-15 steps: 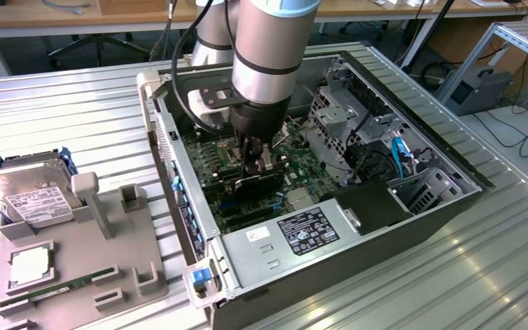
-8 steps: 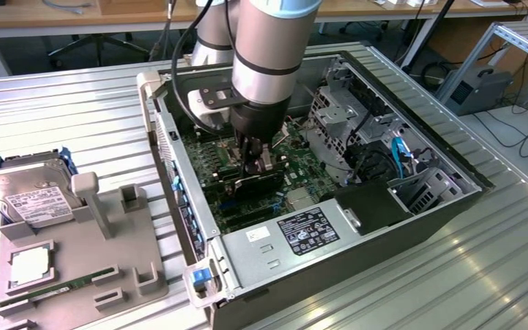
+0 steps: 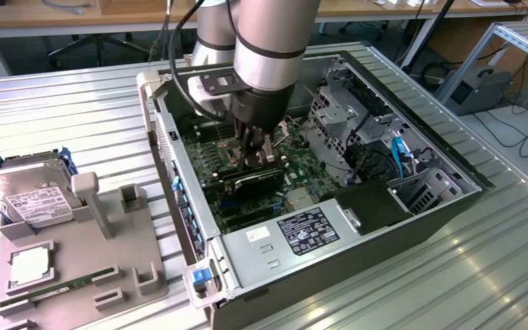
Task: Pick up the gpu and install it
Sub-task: 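Press down on the gpu until it lock into place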
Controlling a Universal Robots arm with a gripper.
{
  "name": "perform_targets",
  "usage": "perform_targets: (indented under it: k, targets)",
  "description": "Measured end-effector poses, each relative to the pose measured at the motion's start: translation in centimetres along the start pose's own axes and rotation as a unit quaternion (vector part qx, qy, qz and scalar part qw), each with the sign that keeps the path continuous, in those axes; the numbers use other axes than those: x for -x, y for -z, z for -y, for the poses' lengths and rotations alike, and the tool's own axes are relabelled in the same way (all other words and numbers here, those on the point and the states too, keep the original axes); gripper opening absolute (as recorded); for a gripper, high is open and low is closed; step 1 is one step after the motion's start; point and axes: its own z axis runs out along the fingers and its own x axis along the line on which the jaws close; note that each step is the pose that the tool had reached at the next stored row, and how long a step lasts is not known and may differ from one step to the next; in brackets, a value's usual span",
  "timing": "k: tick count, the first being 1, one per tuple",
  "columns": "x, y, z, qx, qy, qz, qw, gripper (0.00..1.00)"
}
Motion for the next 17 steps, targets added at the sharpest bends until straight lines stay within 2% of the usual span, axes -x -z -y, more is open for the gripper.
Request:
perform_targets:
  k: [5,7,10,11,17]
  targets:
    - [0.1,2.38,0.04,0.0,0.0,0.0,1.0,0.11]
    - [0.2,4.17,0.08,0.0,0.0,0.0,1.0,0.11]
    - [0.2,5.5,0.1,0.0,0.0,0.0,1.0,0.11]
    - [0.2,5.76,0.1,0.0,0.0,-0.0001,1.0,0.11]
    - [0.2,5.79,0.23,0.0,0.0,0.0,1.0,0.11]
